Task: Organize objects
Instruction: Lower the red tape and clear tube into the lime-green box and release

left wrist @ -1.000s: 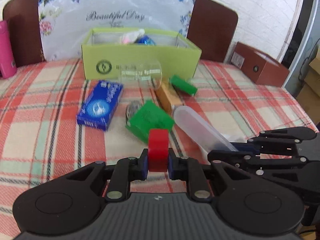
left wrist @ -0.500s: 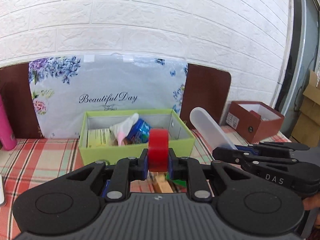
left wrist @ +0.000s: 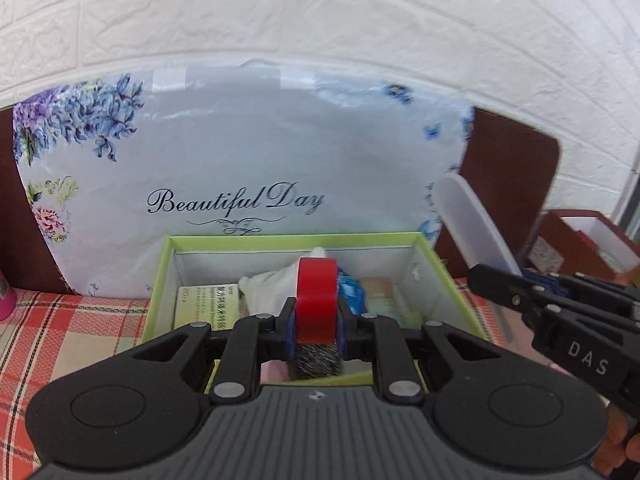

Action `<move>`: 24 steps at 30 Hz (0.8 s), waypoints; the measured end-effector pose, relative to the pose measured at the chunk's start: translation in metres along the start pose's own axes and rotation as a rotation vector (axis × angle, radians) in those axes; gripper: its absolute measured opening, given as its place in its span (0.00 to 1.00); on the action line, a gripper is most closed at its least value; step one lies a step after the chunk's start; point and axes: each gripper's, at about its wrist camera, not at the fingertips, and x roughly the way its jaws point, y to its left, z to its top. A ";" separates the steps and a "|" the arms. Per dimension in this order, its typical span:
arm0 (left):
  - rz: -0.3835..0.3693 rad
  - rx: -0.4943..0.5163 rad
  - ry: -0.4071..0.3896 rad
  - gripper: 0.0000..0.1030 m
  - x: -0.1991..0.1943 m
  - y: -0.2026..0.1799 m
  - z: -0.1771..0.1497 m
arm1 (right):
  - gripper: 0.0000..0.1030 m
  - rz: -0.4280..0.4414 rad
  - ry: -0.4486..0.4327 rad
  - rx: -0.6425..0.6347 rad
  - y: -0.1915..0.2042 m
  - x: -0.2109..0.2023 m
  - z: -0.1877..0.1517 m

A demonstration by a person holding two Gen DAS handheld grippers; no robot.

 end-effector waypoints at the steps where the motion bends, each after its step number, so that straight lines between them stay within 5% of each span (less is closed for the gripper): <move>1: 0.006 -0.001 0.012 0.18 0.008 0.003 0.001 | 0.11 -0.009 0.010 -0.001 -0.003 0.011 -0.001; 10: 0.057 0.006 0.062 0.19 0.053 0.020 -0.004 | 0.11 -0.024 0.121 -0.063 -0.008 0.083 -0.026; 11: 0.084 0.023 0.053 0.32 0.055 0.018 -0.006 | 0.18 -0.027 0.129 -0.077 -0.008 0.087 -0.028; 12: 0.112 0.033 0.054 0.64 0.056 0.017 -0.007 | 0.27 -0.036 0.133 -0.092 -0.007 0.088 -0.031; 14: 0.157 0.029 0.024 0.85 0.054 0.018 -0.010 | 0.59 -0.058 0.104 -0.101 -0.008 0.084 -0.035; 24: 0.143 -0.009 -0.018 0.85 0.025 0.021 -0.008 | 0.87 -0.041 0.017 -0.032 -0.015 0.049 -0.025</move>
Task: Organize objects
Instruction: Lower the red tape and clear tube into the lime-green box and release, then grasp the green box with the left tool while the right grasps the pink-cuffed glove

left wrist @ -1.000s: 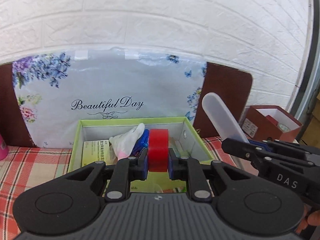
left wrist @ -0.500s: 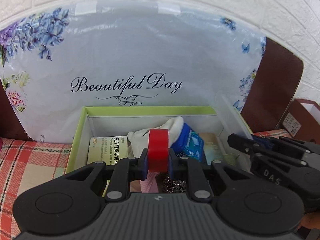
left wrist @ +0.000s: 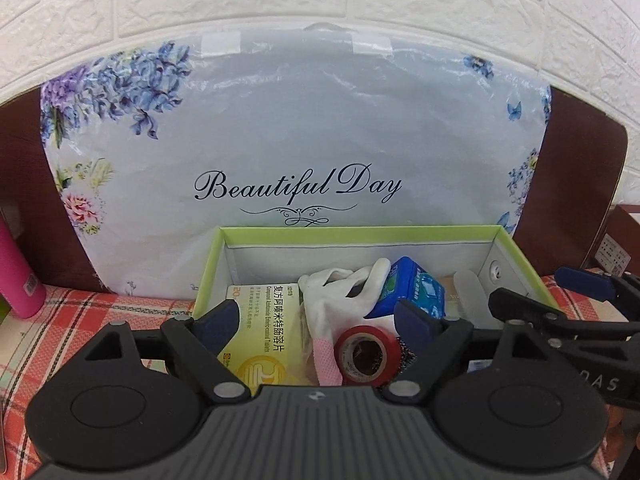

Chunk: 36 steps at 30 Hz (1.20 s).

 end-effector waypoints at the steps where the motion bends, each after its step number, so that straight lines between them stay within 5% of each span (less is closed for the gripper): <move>1: -0.006 -0.003 -0.003 0.85 -0.005 -0.001 0.001 | 0.89 0.005 -0.004 0.004 0.000 -0.005 0.002; 5: -0.017 -0.016 -0.024 0.85 -0.035 -0.004 0.001 | 1.00 0.016 -0.034 0.012 0.003 -0.033 0.007; 10: -0.055 -0.047 -0.026 0.85 -0.076 -0.005 -0.013 | 1.00 0.060 -0.041 0.001 0.009 -0.074 0.004; 16: -0.018 -0.025 -0.017 0.85 -0.112 -0.013 -0.045 | 1.00 0.088 -0.054 0.013 0.014 -0.123 -0.013; 36: -0.024 -0.093 0.095 0.85 -0.135 -0.016 -0.111 | 1.00 0.108 0.024 0.002 0.030 -0.182 -0.069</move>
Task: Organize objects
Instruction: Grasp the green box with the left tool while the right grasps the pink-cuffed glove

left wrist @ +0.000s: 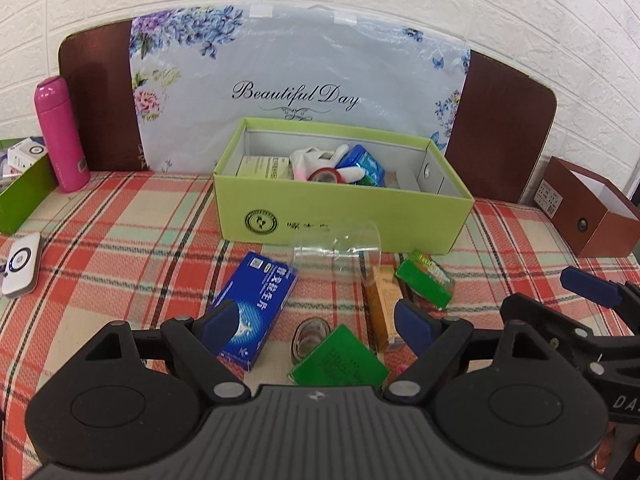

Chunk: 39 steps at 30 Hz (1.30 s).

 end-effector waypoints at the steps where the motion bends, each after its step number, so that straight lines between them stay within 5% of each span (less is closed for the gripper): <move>1: 0.001 -0.001 0.004 0.85 0.000 0.000 -0.002 | 1.00 0.000 0.002 0.001 0.000 -0.001 -0.002; 9: 0.004 -0.005 0.048 0.85 0.006 0.000 -0.019 | 1.00 0.007 0.045 -0.006 -0.001 -0.008 -0.022; 17: -0.011 -0.044 0.133 0.85 0.029 0.001 -0.037 | 1.00 0.029 0.194 -0.052 -0.003 -0.003 -0.068; 25: 0.001 -0.030 0.132 0.85 0.044 -0.006 -0.045 | 1.00 0.059 0.273 -0.024 -0.001 0.004 -0.097; 28: 0.013 -0.032 0.131 0.85 0.047 -0.002 -0.043 | 0.79 0.066 0.286 -0.040 0.008 0.006 -0.101; 29: 0.013 -0.033 0.128 0.85 0.048 -0.001 -0.042 | 0.60 0.044 0.280 -0.077 0.014 0.005 -0.102; 32: 0.016 -0.044 0.131 0.85 0.053 0.000 -0.036 | 0.27 0.032 0.274 -0.105 0.020 0.002 -0.101; 39: 0.015 -0.053 0.156 0.85 0.074 -0.009 -0.031 | 0.22 0.033 0.272 -0.087 0.017 -0.001 -0.103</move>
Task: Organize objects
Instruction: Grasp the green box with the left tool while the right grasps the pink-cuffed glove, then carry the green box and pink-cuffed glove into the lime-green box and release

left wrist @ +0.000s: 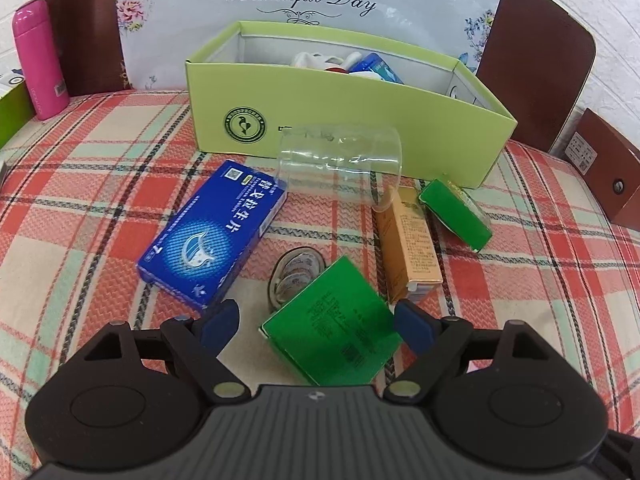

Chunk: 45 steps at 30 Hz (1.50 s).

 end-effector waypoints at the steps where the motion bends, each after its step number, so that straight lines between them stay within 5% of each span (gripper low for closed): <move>1: -0.012 0.000 0.002 0.84 0.002 0.000 0.000 | 0.22 0.001 0.000 0.000 0.000 0.000 0.000; 4: -0.063 0.003 0.002 0.69 -0.003 0.005 -0.002 | 0.21 0.005 -0.001 0.002 0.000 -0.001 -0.001; 6: -0.087 0.043 -0.017 0.46 -0.017 0.009 -0.003 | 0.20 0.011 0.001 0.008 -0.001 -0.001 -0.001; 9: -0.178 0.030 0.013 0.37 -0.035 0.022 -0.006 | 0.19 0.022 0.003 0.017 -0.004 -0.001 -0.001; 13: -0.181 0.080 -0.006 0.37 -0.044 0.021 -0.027 | 0.19 0.025 0.000 0.023 -0.004 -0.001 -0.001; 18: -0.174 0.118 0.033 0.58 -0.042 0.020 -0.042 | 0.18 0.023 -0.001 0.039 -0.007 -0.004 -0.003; 21: -0.074 0.122 -0.001 0.73 -0.049 0.025 -0.047 | 0.19 0.024 0.000 0.056 -0.011 -0.008 -0.005; 24: 0.018 0.130 -0.054 0.78 -0.054 0.025 -0.044 | 0.20 0.017 0.000 0.050 -0.010 -0.009 -0.004; 33: -0.010 0.231 -0.014 0.79 -0.030 -0.003 -0.039 | 0.41 0.001 -0.011 0.023 -0.003 -0.014 -0.003; 34: -0.021 0.234 -0.011 0.77 -0.029 -0.002 -0.040 | 0.41 -0.003 -0.011 0.022 -0.003 -0.015 -0.003; 35: -0.036 0.223 -0.005 0.64 -0.028 0.000 -0.041 | 0.41 -0.006 -0.012 0.023 -0.004 -0.016 -0.002; 37: -0.072 0.177 0.009 0.64 -0.027 0.008 -0.042 | 0.41 -0.014 -0.006 0.032 -0.006 -0.014 -0.002; 39: -0.082 0.160 0.009 0.64 -0.028 0.013 -0.042 | 0.37 -0.008 0.011 0.044 -0.008 -0.009 -0.001; 41: -0.075 0.165 0.008 0.63 -0.030 0.014 -0.043 | 0.18 0.008 0.021 0.045 -0.008 -0.006 -0.001; 45: -0.090 0.163 0.006 0.63 -0.038 0.019 -0.043 | 0.09 0.034 0.016 0.040 -0.006 -0.011 0.007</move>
